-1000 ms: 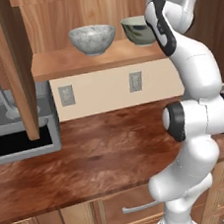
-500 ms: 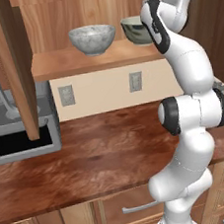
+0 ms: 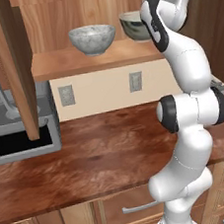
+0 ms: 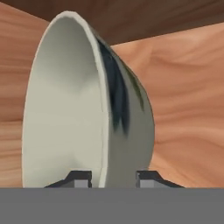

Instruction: Pick up the bowls from the cabinet and place each bowl in front of a stool on the dining counter.

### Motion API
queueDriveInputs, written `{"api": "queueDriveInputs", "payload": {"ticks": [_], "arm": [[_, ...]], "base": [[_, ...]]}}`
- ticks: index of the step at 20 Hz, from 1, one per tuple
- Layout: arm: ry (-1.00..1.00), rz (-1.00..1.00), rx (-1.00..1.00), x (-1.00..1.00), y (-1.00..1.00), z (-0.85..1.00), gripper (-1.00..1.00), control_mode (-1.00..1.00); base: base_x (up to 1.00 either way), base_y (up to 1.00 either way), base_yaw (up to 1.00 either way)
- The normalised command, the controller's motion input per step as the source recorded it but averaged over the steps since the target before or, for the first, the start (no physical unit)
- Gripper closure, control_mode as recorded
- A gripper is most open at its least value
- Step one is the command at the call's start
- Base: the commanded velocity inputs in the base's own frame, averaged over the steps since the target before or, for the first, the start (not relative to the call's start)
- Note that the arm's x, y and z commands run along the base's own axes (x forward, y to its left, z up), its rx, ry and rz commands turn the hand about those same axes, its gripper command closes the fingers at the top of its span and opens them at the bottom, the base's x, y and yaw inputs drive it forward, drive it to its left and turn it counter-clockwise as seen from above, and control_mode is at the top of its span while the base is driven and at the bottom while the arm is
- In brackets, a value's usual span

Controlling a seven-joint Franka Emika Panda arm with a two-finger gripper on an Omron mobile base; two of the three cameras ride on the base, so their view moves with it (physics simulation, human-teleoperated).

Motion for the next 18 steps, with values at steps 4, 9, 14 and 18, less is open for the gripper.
{"api": "queueDriveInputs", "payload": {"ticks": [4,9,14,18], "arm": [[0.01,0.00,0.00,-0.01,0.00,0.00,1.00,-1.00],[0.02,0.00,0.00,-0.34,0.02,-0.10,1.00,-1.00],[0.06,0.00,0.00,-0.56,0.07,-0.01,1.00,-1.00],[0.11,0.00,0.00,-0.91,0.14,-0.12,1.00,-1.00]], "base": [[0.00,0.00,0.00],[0.00,0.00,0.00],[0.00,0.00,0.00],[0.00,0.00,0.00]]}}
